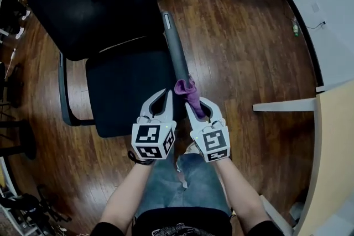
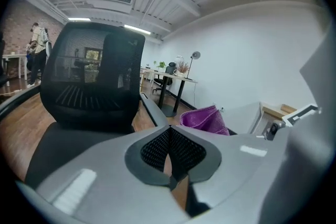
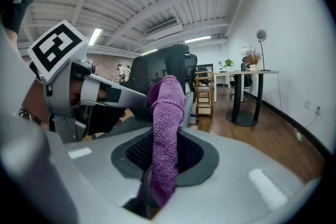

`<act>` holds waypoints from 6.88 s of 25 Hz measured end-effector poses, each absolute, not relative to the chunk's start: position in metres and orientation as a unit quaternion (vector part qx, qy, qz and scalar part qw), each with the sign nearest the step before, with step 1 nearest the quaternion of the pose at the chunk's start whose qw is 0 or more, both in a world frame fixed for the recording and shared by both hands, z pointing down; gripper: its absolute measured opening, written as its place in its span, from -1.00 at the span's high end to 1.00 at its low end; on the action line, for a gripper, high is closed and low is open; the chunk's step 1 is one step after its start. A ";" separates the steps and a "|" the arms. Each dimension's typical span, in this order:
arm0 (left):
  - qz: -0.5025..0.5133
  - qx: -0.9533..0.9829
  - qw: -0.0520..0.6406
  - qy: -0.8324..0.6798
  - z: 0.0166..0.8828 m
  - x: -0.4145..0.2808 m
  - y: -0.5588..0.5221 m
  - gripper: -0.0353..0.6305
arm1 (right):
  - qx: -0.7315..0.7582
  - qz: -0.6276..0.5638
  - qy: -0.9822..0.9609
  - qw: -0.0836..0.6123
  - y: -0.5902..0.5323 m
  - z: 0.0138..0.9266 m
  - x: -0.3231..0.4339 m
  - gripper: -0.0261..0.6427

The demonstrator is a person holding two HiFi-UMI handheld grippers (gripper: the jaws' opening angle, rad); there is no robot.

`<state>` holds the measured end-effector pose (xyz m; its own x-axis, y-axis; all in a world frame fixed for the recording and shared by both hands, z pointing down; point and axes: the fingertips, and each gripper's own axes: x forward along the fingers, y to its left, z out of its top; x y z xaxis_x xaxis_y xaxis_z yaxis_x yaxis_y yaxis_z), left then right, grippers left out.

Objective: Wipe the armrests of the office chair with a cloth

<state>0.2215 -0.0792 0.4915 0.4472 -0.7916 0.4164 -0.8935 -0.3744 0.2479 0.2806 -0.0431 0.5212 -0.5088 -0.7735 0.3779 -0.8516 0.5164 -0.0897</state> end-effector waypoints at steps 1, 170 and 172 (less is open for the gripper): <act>0.116 0.821 0.225 -0.512 0.496 0.223 -0.077 0.88 | 0.473 0.135 -0.859 0.141 -0.037 0.527 0.280 0.70; 0.189 0.809 0.220 -0.511 0.579 0.279 -0.026 0.88 | 0.465 0.248 -0.846 0.087 -0.026 0.647 0.318 0.70; 0.184 0.810 0.220 -0.511 0.566 0.281 -0.026 0.88 | 0.466 0.237 -0.847 0.090 -0.025 0.625 0.323 0.70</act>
<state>0.2807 -0.0256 0.5659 0.4097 -0.7471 0.5234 -0.9092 -0.3811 0.1677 0.3227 -0.0255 0.6247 -0.5488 -0.7480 0.3733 -0.8331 0.4524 -0.3182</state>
